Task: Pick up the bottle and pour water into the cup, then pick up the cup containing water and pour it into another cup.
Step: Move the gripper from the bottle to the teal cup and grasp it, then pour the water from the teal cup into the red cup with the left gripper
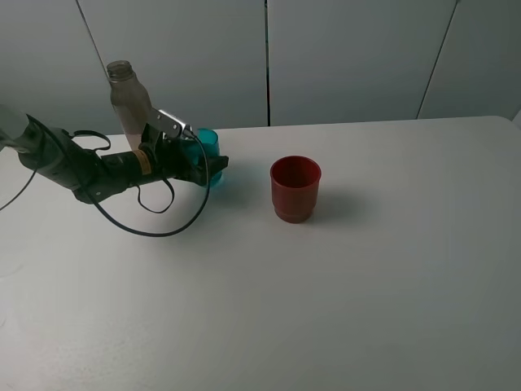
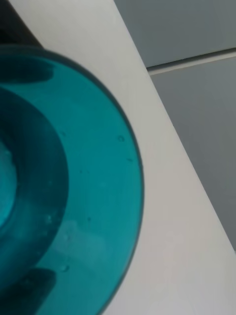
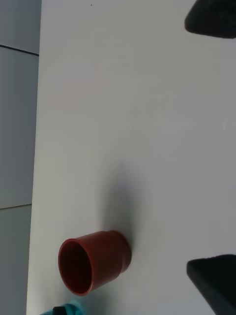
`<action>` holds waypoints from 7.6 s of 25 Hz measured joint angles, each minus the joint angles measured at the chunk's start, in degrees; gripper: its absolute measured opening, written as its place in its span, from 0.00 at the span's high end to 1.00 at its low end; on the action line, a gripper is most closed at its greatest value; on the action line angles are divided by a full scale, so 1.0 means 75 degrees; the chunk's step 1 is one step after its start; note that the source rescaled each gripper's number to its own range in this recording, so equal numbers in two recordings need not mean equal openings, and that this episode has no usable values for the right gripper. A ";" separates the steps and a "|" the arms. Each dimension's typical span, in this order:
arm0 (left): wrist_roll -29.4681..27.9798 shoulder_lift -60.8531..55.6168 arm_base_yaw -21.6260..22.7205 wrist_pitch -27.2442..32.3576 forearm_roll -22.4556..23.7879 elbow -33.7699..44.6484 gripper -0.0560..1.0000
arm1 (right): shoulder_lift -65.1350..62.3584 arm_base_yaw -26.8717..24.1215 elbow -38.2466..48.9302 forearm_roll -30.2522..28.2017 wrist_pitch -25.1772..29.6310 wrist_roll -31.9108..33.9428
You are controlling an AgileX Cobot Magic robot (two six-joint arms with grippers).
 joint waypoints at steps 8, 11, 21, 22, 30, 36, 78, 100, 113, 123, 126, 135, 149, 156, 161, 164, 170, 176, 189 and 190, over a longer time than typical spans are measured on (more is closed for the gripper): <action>0.0000 0.0000 0.0000 0.0000 -0.0034 0.0000 0.14 | 0.0000 0.0000 0.0000 0.0000 0.0000 0.0000; 0.0019 0.0000 0.0000 -0.0012 -0.0034 0.0000 0.86 | 0.0000 0.0000 0.0000 0.0000 0.0000 0.0000; 0.0030 0.0000 0.0000 -0.0030 -0.0020 0.0000 0.86 | 0.0000 0.0000 0.0000 0.0000 0.0000 0.0000; 0.0030 0.0000 0.0000 -0.0030 -0.0019 0.0000 0.86 | 0.0000 0.0000 0.0000 0.0000 0.0000 0.0000; 0.0030 0.0000 0.0000 -0.0030 0.0032 0.0000 0.86 | 0.0000 0.0000 0.0000 0.0000 0.0000 0.0000; 0.0030 -0.0303 -0.0021 0.0447 0.0231 0.0000 0.86 | 0.0000 0.0000 0.0000 0.0000 0.0000 0.0000; -0.0394 -0.1090 -0.2156 0.3135 0.2380 -0.2193 0.87 | 0.0000 0.0000 0.0000 0.0000 0.0000 0.0000; 0.0455 -0.1106 -0.2551 0.4079 0.3833 -0.2646 0.87 | 0.0000 0.0000 0.0000 0.0000 0.0000 0.0000; 0.0455 -0.1106 -0.2551 0.4052 0.4519 -0.2646 0.87 | 0.0000 0.0000 0.0000 0.0000 0.0000 0.0000; 0.0455 -0.1106 -0.2551 0.4005 0.5090 -0.2646 0.87 | 0.0000 0.0000 0.0000 0.0000 0.0000 0.0000; 0.0455 -0.1106 -0.2551 0.3866 0.5310 -0.2646 0.87 | 0.0000 0.0000 0.0000 0.0000 0.0000 0.0000; 0.0455 -0.1106 -0.2551 0.3721 0.5694 -0.2646 0.87 | 0.0000 0.0000 0.0000 0.0000 0.0000 0.0000; 0.0455 -0.1106 -0.2551 0.3683 0.6567 -0.2646 0.87 | 0.0000 0.0000 0.0000 0.0000 0.0000 0.0000; 0.0455 -0.1241 -0.2551 0.3422 0.6907 -0.2646 0.87 | 0.0000 0.0000 0.0000 0.0000 0.0000 0.0000; 0.0455 -0.1427 -0.2551 0.3209 0.7389 -0.2646 0.87 | 0.0000 0.0000 0.0000 0.0000 0.0000 0.0000; 0.0440 -0.1445 -0.2537 0.3209 0.7480 -0.2646 0.87 | 0.0000 0.0000 0.0000 0.0000 0.0000 0.0000; 0.0440 -0.1445 -0.2522 0.3306 0.7730 -0.2646 0.87 | 0.0000 0.0000 0.0000 0.0000 0.0000 0.0000; 0.0727 -0.1445 -0.2522 0.3306 0.7748 -0.2646 0.87 | 0.0000 0.0000 0.0000 0.0000 0.0000 0.0000; 0.1406 -0.1445 -0.2522 0.3306 0.7766 -0.2646 0.87 | 0.0000 0.0000 0.0000 0.0000 0.0000 0.0000; 0.1477 -0.1445 -0.2522 0.3306 0.7766 -0.2646 0.87 | 0.0000 0.0000 0.0000 0.0000 0.0000 0.0000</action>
